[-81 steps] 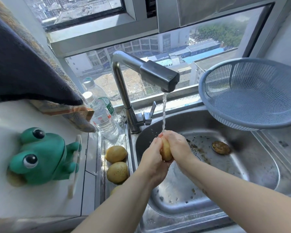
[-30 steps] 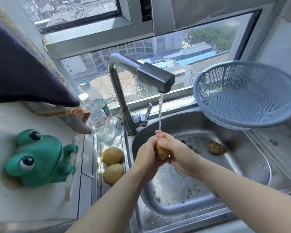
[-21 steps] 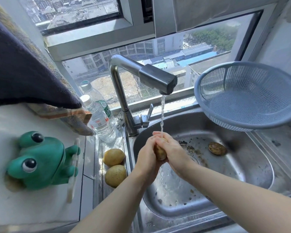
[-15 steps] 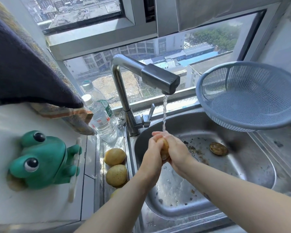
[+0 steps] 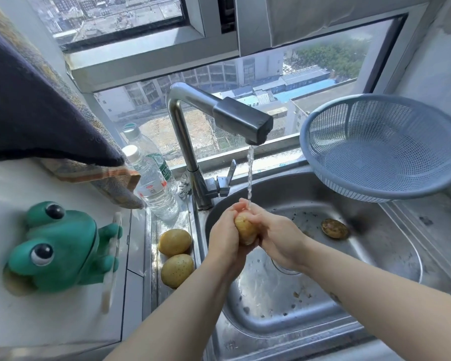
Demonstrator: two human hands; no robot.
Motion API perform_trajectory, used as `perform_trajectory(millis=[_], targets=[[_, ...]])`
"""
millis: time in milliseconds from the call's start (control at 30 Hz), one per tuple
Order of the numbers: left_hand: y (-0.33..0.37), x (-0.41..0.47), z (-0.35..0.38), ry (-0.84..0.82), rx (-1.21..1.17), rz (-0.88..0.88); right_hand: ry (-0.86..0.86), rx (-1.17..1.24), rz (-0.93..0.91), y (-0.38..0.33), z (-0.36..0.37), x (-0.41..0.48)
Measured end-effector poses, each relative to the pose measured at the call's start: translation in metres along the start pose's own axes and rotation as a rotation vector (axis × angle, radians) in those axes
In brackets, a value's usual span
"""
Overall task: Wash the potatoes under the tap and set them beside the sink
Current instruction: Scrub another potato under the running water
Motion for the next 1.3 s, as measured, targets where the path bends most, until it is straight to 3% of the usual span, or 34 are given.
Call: perform_trajectory(millis=[400, 500, 700, 900, 1067, 1133, 1233, 1300], targets=[[0.006, -0.01, 0.017, -0.169, 0.18, 0.109, 0.08, 0.124, -0.044, -0.004, -0.002, 0.006], [0.006, -0.012, 0.02, -0.234, 0.172, 0.065, 0.033, 0.119, -0.052, -0.007, 0.002, 0.005], [0.004, -0.01, 0.016, -0.212, 0.105, -0.082, -0.096, -0.089, -0.02, -0.01, 0.002, 0.001], [0.015, -0.013, 0.018, -0.261, 0.059, -0.137, -0.139, 0.18, 0.116, -0.011, -0.009, -0.001], [0.011, -0.015, 0.023, -0.213, 0.262, 0.049, 0.039, 0.259, 0.099, -0.012, -0.003, 0.005], [0.007, -0.018, 0.028, -0.198, 0.312, 0.089, 0.134, 0.208, 0.069, -0.011, -0.006, 0.005], [0.005, -0.016, 0.025, -0.17, 0.264, 0.044, 0.109, 0.12, 0.023, -0.009, -0.001, 0.003], [0.006, -0.012, 0.016, -0.109, 0.216, 0.011, 0.08, -0.063, -0.015, -0.01, 0.001, 0.002]])
Point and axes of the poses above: each hand's wrist, its own x-axis towards the middle knuckle, its own z-axis out of the palm, y = z × x, the point moved 8 cm from there along x, towards the middle knuckle, and after that the axes turned 2 degrees about y, right-handed, at the moved point
